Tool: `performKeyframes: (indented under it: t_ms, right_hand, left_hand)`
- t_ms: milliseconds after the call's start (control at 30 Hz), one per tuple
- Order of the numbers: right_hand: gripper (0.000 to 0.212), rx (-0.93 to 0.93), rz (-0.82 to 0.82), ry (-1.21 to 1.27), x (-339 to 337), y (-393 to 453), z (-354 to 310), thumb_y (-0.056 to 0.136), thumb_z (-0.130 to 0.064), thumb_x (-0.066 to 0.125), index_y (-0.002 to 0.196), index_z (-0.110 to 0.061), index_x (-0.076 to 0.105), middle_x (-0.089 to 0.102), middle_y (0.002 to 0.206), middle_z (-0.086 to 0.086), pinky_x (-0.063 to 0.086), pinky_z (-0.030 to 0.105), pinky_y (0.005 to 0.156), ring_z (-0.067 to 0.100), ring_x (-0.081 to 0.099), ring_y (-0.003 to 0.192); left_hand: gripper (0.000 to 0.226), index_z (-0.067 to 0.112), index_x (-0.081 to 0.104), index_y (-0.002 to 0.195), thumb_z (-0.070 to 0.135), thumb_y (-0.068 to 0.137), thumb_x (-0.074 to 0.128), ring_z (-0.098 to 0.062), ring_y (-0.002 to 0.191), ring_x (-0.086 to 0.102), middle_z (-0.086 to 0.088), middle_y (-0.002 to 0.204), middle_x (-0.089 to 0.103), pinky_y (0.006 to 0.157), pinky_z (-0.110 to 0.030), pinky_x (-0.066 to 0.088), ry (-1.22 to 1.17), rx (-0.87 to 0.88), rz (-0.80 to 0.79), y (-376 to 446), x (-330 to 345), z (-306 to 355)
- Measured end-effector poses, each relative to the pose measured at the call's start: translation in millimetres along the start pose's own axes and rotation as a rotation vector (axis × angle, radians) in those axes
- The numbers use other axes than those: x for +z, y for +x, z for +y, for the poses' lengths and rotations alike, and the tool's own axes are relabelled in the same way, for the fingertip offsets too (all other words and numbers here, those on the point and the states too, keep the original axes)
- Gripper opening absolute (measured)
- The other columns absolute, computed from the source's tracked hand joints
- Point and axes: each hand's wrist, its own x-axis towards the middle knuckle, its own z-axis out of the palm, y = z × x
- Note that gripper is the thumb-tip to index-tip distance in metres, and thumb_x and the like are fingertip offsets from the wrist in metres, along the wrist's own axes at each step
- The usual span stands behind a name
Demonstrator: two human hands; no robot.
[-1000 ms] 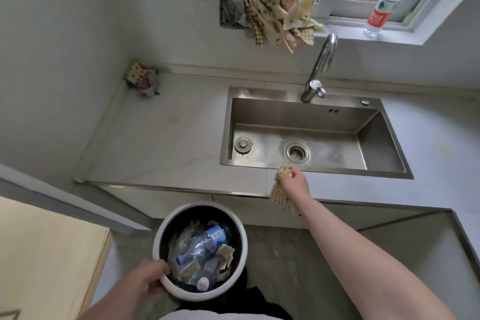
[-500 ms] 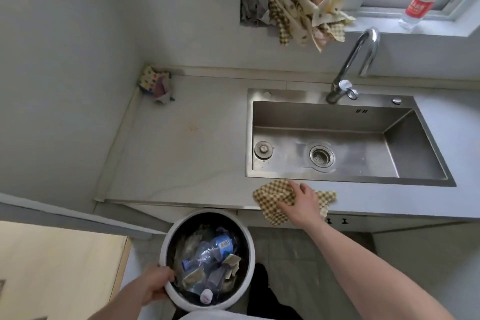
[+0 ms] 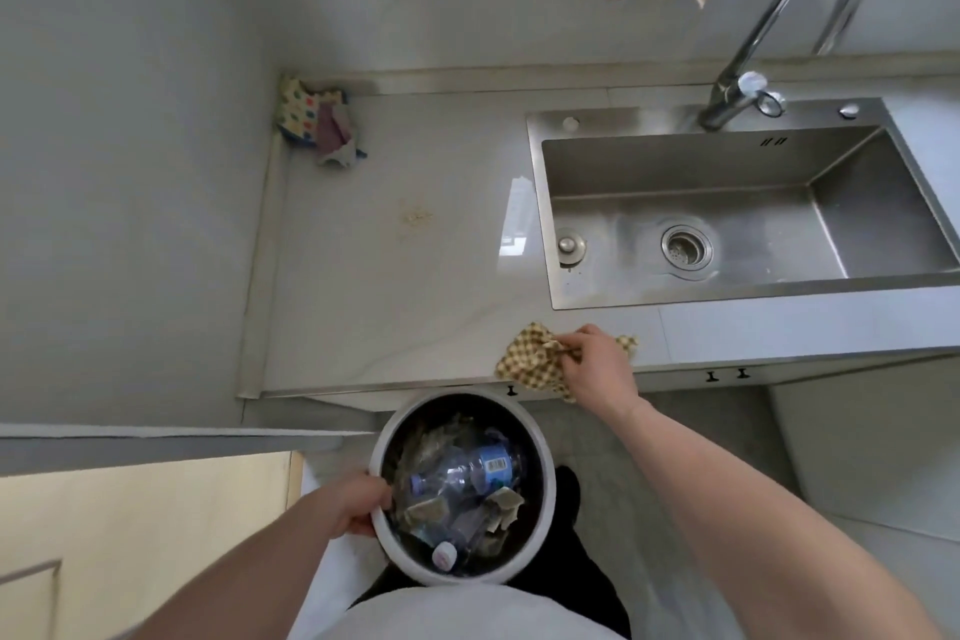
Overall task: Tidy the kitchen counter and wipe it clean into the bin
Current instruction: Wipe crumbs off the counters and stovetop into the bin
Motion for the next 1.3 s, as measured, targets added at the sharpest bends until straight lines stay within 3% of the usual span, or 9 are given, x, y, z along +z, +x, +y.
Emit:
performKeyframes:
  t_ms: [267, 467, 600, 700, 833, 967, 1100, 1200, 1300]
  right_hand:
    - [0.038, -0.09, 0.277, 0.152, -21, 57, -44, 0.096, -0.012, 0.053, 0.13, -0.019, 0.068, 0.06, 0.134, 0.003, 0.047, 0.04, 0.108, 0.02, 0.056, 0.121]
    - [0.049, -0.127, -0.03, -0.143, 12, 87, -39, 0.102, -0.027, 0.052, 0.15, -0.024, 0.047, 0.032, 0.163, 0.006, 0.02, 0.046, 0.123, 0.032, 0.024, 0.151]
    - [0.055, -0.15, -0.006, -0.236, 48, 66, -41, 0.103, -0.03, 0.045, 0.157, -0.029, 0.033, 0.017, 0.168, 0.003, 0.004, 0.058, 0.122, 0.032, 0.004, 0.156]
    - [0.053, -0.214, -0.003, -0.143, 64, 35, -43, 0.103, -0.024, 0.044, 0.156, -0.031, 0.036, 0.019, 0.167, -0.002, 0.0, 0.052, 0.124, 0.028, 0.004, 0.156]
    - [0.047, -0.283, 0.0, -0.118, 77, -14, -34, 0.104, -0.02, 0.048, 0.15, -0.032, 0.046, 0.032, 0.161, -0.01, 0.015, 0.046, 0.127, 0.018, 0.018, 0.154]
    - [0.041, -0.251, -0.007, 0.002, 77, -58, -35, 0.101, -0.022, 0.057, 0.138, -0.038, 0.06, 0.052, 0.145, -0.021, 0.041, 0.032, 0.115, 0.003, 0.046, 0.138]
    - [0.042, -0.276, -0.036, 0.145, 62, -70, -43, 0.1, -0.017, 0.059, 0.136, -0.039, 0.062, 0.055, 0.14, -0.024, 0.044, 0.032, 0.113, 0.0, 0.054, 0.128]
    - [0.042, -0.216, 0.029, 0.31, 38, -48, -55, 0.1, -0.014, 0.059, 0.136, -0.036, 0.062, 0.057, 0.14, -0.02, 0.046, 0.036, 0.112, 0.003, 0.054, 0.13]
    - [0.042, -0.205, 0.144, 0.337, 9, -1, -70, 0.099, -0.014, 0.059, 0.135, -0.034, 0.063, 0.056, 0.144, -0.015, 0.045, 0.037, 0.113, 0.007, 0.053, 0.13]
  left_hand:
    - [0.018, 0.003, 0.062, 0.094, -0.01, 0.086, 0.054, -0.035, 0.084, 0.075, -0.022, 0.093, 0.073, 0.072, -0.044, 0.064, 0.062, 0.026, 0.007, 11, -17, 3]
    - [0.022, 0.0, 0.064, 0.102, -0.009, 0.085, 0.055, -0.037, 0.086, 0.075, -0.024, 0.095, 0.073, 0.075, -0.047, 0.064, 0.062, 0.032, 0.002, 23, -17, 0]
    - [0.026, -0.002, 0.062, 0.109, -0.009, 0.085, 0.055, -0.037, 0.084, 0.075, -0.025, 0.097, 0.072, 0.07, -0.046, 0.065, 0.028, 0.031, -0.005, 28, -13, -5]
    - [0.022, 0.001, 0.062, 0.103, -0.01, 0.086, 0.054, -0.036, 0.082, 0.075, -0.025, 0.096, 0.072, 0.069, -0.045, 0.065, 0.015, 0.039, -0.018, 26, -8, -5]
    - [0.018, 0.005, 0.061, 0.093, -0.01, 0.088, 0.051, -0.034, 0.081, 0.074, -0.023, 0.092, 0.071, 0.072, -0.045, 0.064, 0.011, 0.043, -0.025, 21, -6, -2]
    - [0.018, 0.004, 0.059, 0.101, -0.009, 0.09, 0.051, -0.035, 0.086, 0.073, -0.022, 0.095, 0.07, 0.076, -0.046, 0.064, 0.043, 0.048, -0.03, 17, -8, 0]
    - [0.017, 0.005, 0.06, 0.098, -0.008, 0.09, 0.052, -0.035, 0.088, 0.074, -0.021, 0.095, 0.071, 0.077, -0.046, 0.064, 0.073, 0.053, -0.016, 14, -12, 2]
    - [0.018, 0.008, 0.06, 0.094, -0.008, 0.091, 0.051, -0.031, 0.084, 0.074, -0.019, 0.094, 0.071, 0.07, -0.039, 0.064, 0.087, 0.048, -0.021, 12, -14, 3]
    - [0.022, 0.002, 0.062, 0.106, -0.008, 0.089, 0.053, -0.03, 0.082, 0.074, -0.02, 0.095, 0.071, 0.066, -0.038, 0.064, 0.079, 0.04, -0.006, 15, -18, 0]
